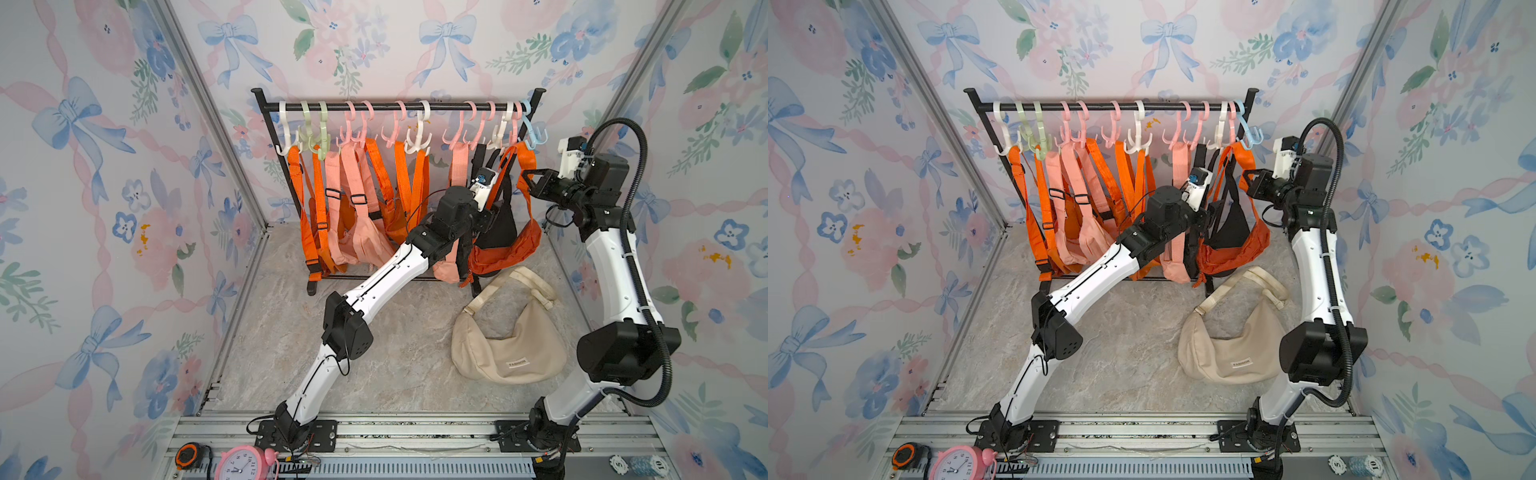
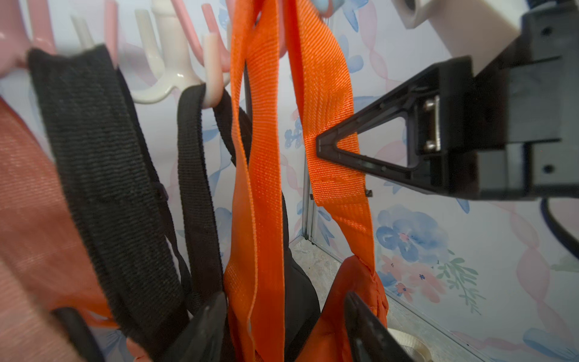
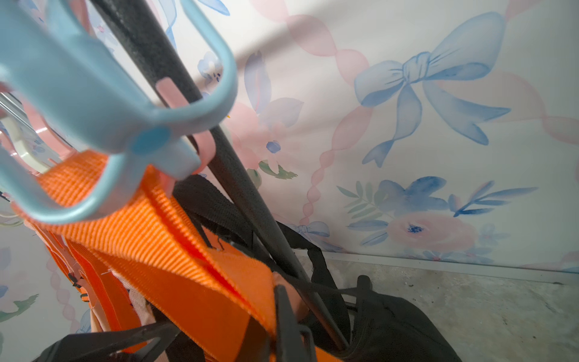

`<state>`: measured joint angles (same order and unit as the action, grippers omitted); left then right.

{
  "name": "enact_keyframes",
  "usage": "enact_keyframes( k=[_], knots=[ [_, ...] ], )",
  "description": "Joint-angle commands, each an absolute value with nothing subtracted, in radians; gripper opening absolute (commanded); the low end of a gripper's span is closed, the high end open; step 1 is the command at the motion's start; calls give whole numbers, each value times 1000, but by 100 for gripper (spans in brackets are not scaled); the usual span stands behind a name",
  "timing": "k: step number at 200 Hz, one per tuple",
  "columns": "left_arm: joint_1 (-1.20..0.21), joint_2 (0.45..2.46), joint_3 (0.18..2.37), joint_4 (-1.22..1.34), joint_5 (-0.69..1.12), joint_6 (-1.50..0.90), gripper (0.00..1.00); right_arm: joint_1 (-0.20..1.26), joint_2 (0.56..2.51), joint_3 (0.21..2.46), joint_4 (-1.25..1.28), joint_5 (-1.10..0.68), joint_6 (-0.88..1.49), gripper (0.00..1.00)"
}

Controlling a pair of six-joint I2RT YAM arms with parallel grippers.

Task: Take the bag off the hook
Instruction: Pick up the bag from the hook.

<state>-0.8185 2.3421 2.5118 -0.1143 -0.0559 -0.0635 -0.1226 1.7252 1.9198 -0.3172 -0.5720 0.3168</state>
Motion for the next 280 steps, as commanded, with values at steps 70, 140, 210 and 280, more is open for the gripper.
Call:
enact_keyframes(
  k=[70,140,210,280],
  knots=[
    [-795,2440,2539,43,-37,-142,52,-114,1660,1860,-294,-572,331,0],
    [-796,2469,2564,80,1,-158,42,-114,1632,1846,-288,-568,330,0],
    [-794,2487,2575,98,9,-163,15,-111,1634,1839,-281,-571,337,0],
    [-793,2468,2578,106,27,-173,0,-110,1623,1833,-282,-569,341,0]
  ],
)
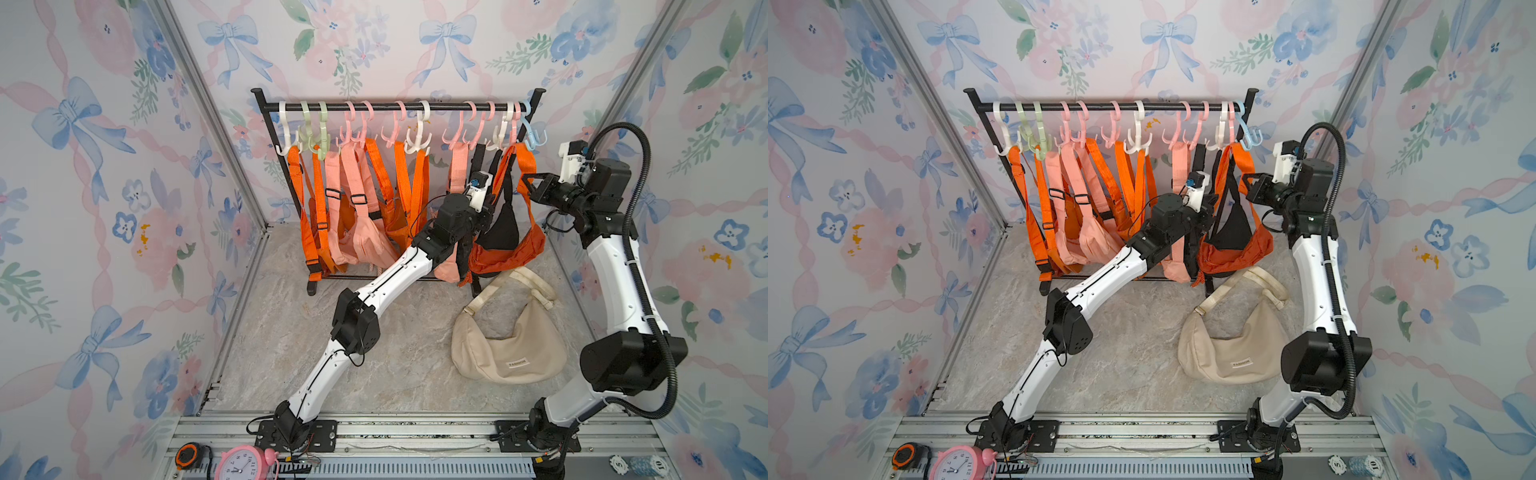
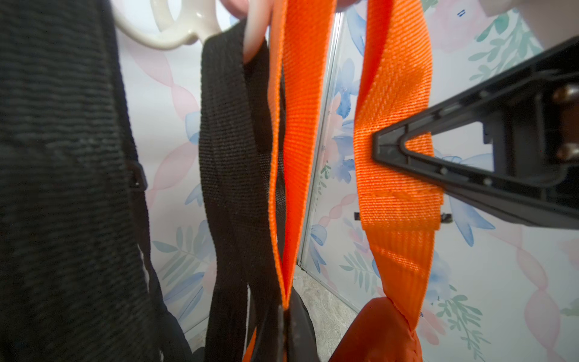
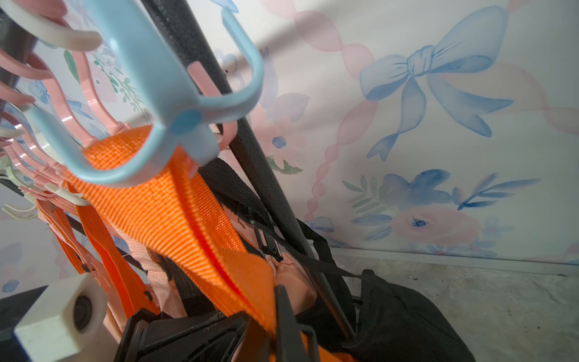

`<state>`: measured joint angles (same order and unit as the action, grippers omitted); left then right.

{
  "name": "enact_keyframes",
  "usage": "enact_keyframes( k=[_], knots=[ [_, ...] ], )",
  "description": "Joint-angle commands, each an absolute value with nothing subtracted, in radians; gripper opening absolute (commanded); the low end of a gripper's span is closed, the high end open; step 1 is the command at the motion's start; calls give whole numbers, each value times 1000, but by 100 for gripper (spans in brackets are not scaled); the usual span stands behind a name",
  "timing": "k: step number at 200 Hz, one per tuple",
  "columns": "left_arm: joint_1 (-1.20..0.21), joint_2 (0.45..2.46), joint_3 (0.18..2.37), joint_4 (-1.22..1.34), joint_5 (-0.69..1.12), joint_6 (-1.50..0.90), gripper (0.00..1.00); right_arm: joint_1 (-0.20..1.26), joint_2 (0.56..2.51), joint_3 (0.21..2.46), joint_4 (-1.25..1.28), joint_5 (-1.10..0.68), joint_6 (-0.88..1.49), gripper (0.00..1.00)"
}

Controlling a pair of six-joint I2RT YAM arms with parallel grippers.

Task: Take the bag off the hook
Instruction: Pick up the bag from the hook.

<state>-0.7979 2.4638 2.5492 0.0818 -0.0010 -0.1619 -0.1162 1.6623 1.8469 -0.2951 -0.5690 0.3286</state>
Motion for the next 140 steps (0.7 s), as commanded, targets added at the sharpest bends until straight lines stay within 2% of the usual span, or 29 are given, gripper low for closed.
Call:
enact_keyframes(
  k=[1,66,82,96,140],
  knots=[
    [-793,2467,2578,106,28,-174,0,-109,1623,1834,-282,-569,340,0],
    [-795,2403,2578,69,87,-181,0,-107,1624,1832,-281,-568,346,0],
    [-795,2396,2578,71,87,-181,14,-103,1626,1834,-281,-569,350,0],
    [-794,2397,2577,75,84,-178,22,-101,1627,1832,-281,-569,350,0],
    [-795,2408,2578,82,118,-198,28,-98,1628,1831,-285,-569,344,0]
  ],
)
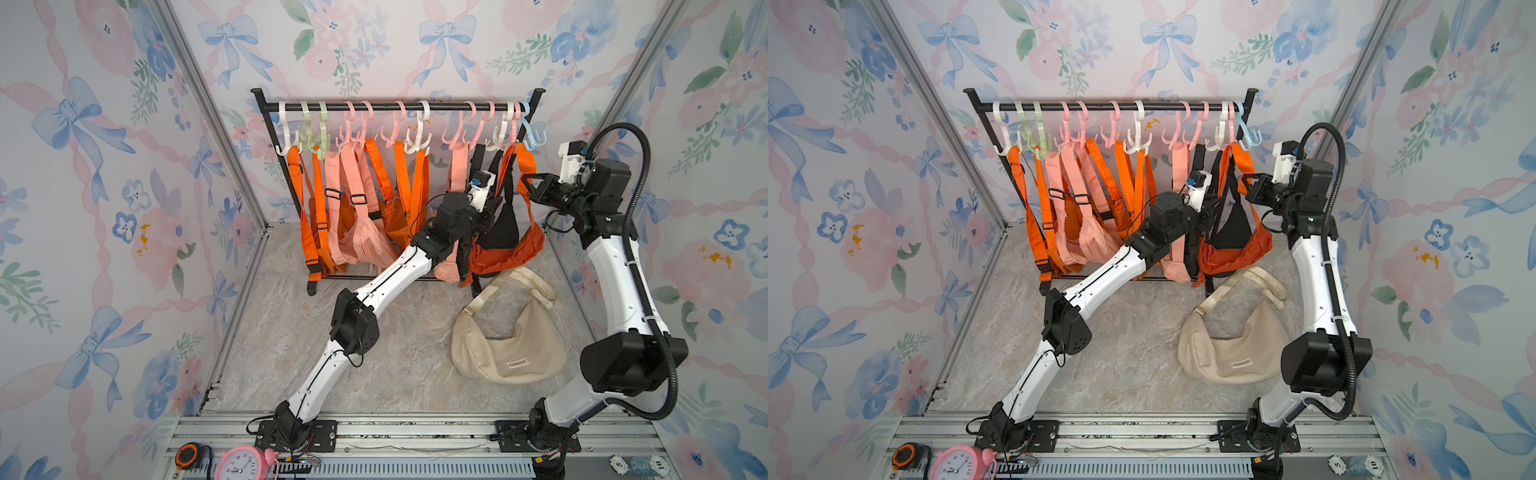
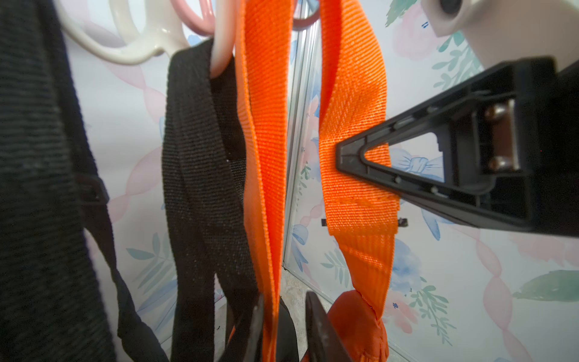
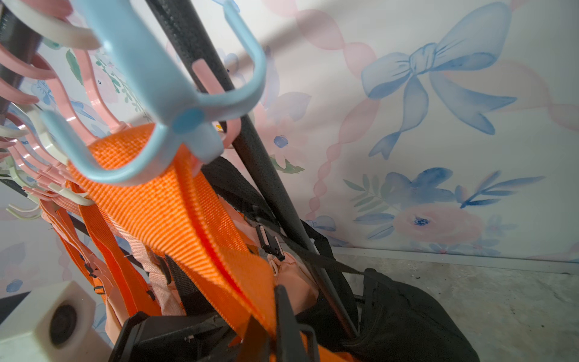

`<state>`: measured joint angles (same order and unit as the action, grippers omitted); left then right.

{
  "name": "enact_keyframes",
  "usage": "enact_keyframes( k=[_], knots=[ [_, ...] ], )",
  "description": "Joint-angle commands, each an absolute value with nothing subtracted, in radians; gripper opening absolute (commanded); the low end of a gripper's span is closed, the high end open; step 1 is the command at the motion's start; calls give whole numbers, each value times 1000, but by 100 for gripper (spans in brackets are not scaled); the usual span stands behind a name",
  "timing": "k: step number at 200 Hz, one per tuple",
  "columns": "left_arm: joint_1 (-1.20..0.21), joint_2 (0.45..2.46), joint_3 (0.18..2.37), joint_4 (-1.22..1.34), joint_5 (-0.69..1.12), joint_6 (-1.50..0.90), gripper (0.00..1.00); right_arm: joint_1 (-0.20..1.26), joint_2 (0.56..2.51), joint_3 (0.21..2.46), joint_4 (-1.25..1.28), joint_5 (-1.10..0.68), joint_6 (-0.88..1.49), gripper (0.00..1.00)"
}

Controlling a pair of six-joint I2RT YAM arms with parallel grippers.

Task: Take the bag off the hook
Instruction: Pick up the bag from the hook.

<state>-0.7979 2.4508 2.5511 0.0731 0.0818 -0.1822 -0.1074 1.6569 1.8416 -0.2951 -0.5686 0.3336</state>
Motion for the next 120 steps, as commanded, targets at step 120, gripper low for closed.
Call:
enact_keyframes(
  k=[120],
  knots=[
    [-786,2441,2578,101,27,-187,31,-94,1632,1838,-290,-574,344,0]
  ],
)
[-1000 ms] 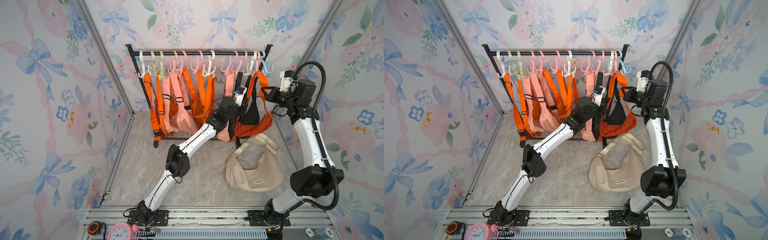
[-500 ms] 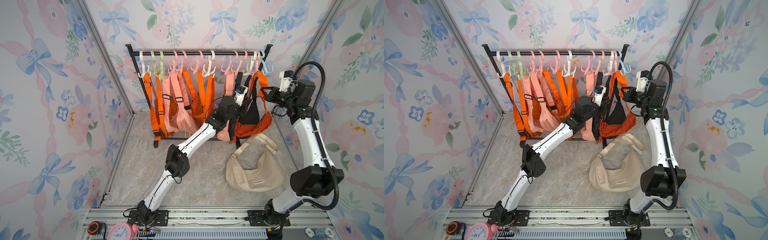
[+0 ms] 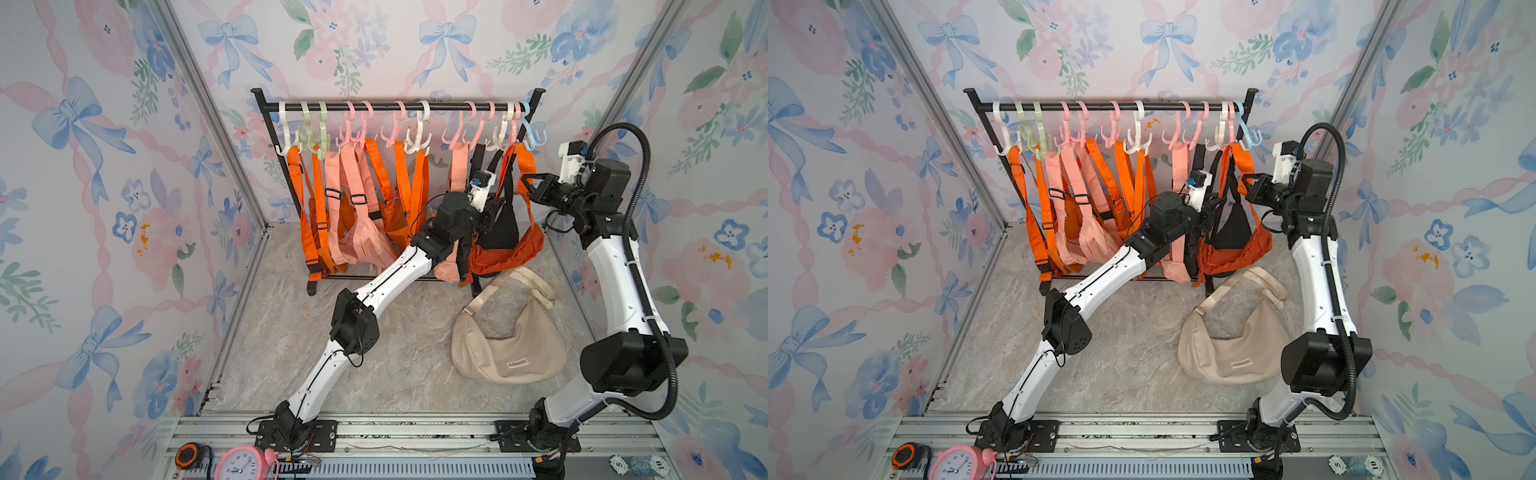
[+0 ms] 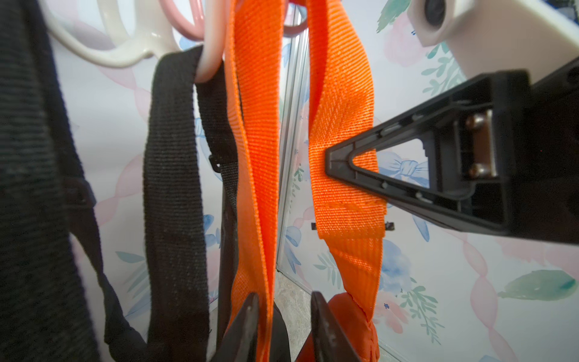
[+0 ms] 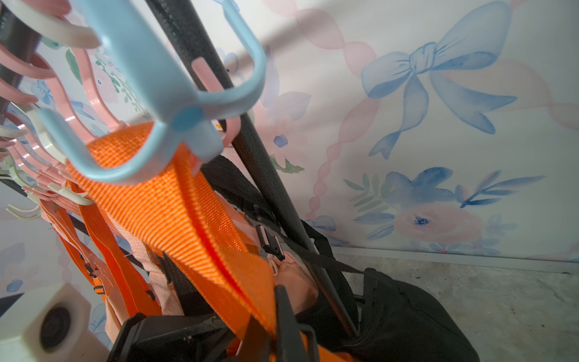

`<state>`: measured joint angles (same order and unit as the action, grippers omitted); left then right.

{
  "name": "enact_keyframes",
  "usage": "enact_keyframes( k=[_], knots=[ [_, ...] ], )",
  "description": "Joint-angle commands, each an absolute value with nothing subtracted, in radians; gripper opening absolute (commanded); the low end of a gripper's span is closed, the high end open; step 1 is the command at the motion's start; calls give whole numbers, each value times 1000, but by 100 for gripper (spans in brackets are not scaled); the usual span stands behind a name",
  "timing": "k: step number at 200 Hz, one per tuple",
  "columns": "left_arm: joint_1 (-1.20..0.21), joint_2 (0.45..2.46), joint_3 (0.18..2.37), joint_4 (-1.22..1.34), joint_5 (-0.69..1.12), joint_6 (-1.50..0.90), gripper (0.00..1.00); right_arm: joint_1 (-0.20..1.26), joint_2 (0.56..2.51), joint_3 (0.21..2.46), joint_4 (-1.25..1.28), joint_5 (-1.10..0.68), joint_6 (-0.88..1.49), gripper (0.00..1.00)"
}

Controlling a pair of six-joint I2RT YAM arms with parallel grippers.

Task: Take the bag off the hook
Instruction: Pick up the bag from the hook.

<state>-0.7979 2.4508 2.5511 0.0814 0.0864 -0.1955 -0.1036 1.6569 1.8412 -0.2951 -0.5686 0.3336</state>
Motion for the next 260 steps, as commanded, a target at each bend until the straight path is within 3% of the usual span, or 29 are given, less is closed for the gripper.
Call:
enact_keyframes(
  k=[1,41,99,260],
  knots=[
    [-786,2442,2577,101,24,-187,30,-93,1632,1838,-290,-574,344,0],
    [-766,2495,2585,111,6,-209,22,-91,1632,1839,-294,-573,340,0],
    [-756,2514,2601,149,86,-222,0,-85,1634,1835,-301,-570,334,0],
    [-757,2366,2609,105,98,-186,0,-43,1650,1949,-312,-605,380,0]
  ],
)
